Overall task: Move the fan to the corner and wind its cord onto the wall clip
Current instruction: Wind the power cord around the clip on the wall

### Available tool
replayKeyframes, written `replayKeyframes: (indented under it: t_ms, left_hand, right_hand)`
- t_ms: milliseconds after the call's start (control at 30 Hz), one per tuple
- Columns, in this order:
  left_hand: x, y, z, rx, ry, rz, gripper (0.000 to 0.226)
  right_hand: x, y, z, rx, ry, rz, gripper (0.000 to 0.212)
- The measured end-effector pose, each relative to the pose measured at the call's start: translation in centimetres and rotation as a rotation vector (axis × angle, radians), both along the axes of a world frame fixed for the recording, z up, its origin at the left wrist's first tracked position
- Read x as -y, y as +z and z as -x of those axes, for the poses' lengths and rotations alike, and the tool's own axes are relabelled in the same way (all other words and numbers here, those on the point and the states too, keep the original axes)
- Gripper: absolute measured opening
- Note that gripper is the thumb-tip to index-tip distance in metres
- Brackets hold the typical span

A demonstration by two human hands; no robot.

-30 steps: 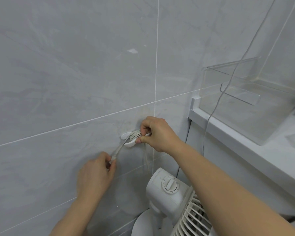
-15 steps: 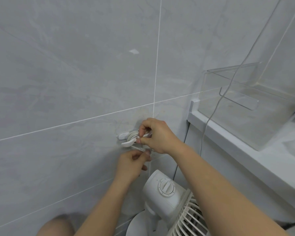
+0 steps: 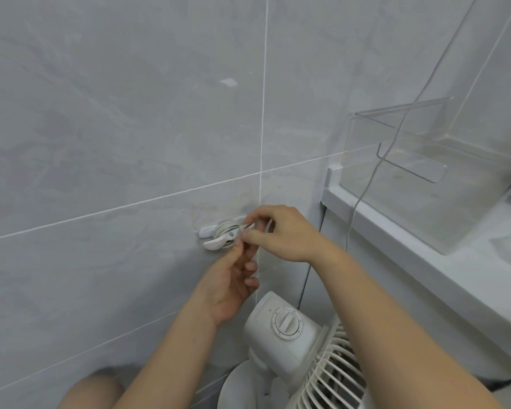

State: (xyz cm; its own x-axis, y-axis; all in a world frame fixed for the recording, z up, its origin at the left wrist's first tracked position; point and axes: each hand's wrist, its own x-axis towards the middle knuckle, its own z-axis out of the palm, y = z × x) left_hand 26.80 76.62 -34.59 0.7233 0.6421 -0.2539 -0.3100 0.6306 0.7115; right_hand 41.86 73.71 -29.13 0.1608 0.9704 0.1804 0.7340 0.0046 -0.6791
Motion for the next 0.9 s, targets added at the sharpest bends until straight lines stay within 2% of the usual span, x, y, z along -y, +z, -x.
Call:
replayKeyframes:
  t_ms: [67,133,167,233,267,300,367,433,533,667,733,833,900]
  left_hand:
    - [-0.2,0.0,0.2,-0.057,-0.012,-0.025,0.032]
    - [-0.5,0.7,1.0,-0.303,0.021,-0.221,0.034]
    - [-0.6,1.1,1.7,-0.484,0.065,-0.417,0.035]
    - [-0.9,1.7,3.2,-0.837,0.241,-0.957,0.029]
    - [-1.0,2.1,4.0,-0.954,0.362,-1.224,0.021]
    - [-1.1,2.6,4.5,-1.012,0.447,-1.423,0.013]
    - [-1.6,3.4,4.9,-1.028,0.485,-1.67,0.03]
    - [-2.7,3.8,4.7,-1.034,0.429,-1.892,0.046]
    - [-4.1,4.3,4.2,-1.028,0.358,-2.061,0.058]
    - [-4.8,5.4,3.8,-1.044,0.246,-2.244,0.068]
    - [-5.2,6.0,3.7,-1.058,0.233,-2.341,0.056]
    - [-5.9,6.2,3.9,-1.048,0.232,-2.432,0.029]
    - [-6.3,6.1,4.0,-1.037,0.223,-2.479,0.023]
  right_hand:
    - [0.0,-0.2,0.0,-0.013,0.003,-0.004,0.019]
    - [-0.2,-0.3,0.0,-0.032,0.002,-0.026,0.018]
    - [-0.3,-0.4,0.0,-0.05,0.003,-0.025,0.019]
    - [-0.5,-0.4,0.2,-0.088,-0.002,-0.023,0.023]
    - [-0.6,-0.3,0.3,-0.111,-0.014,-0.024,0.025]
    - [-0.8,-0.2,0.3,-0.146,-0.026,-0.018,0.027]
    - [-1.0,0.0,0.6,-0.237,-0.042,-0.001,0.028]
    - [-1.2,0.0,0.8,-0.333,-0.059,0.007,0.031]
    - [-1.3,-0.3,0.9,-0.44,-0.055,-0.006,0.027]
    - [-1.4,-0.3,1.1,-0.469,-0.002,-0.029,0.01]
    - [-1.2,-0.2,1.0,-0.52,0.036,-0.008,0.01]
    - [-0.7,-0.1,0.8,-0.659,0.076,0.032,0.031]
    - [-0.4,0.0,0.7,-0.729,0.064,0.059,0.032]
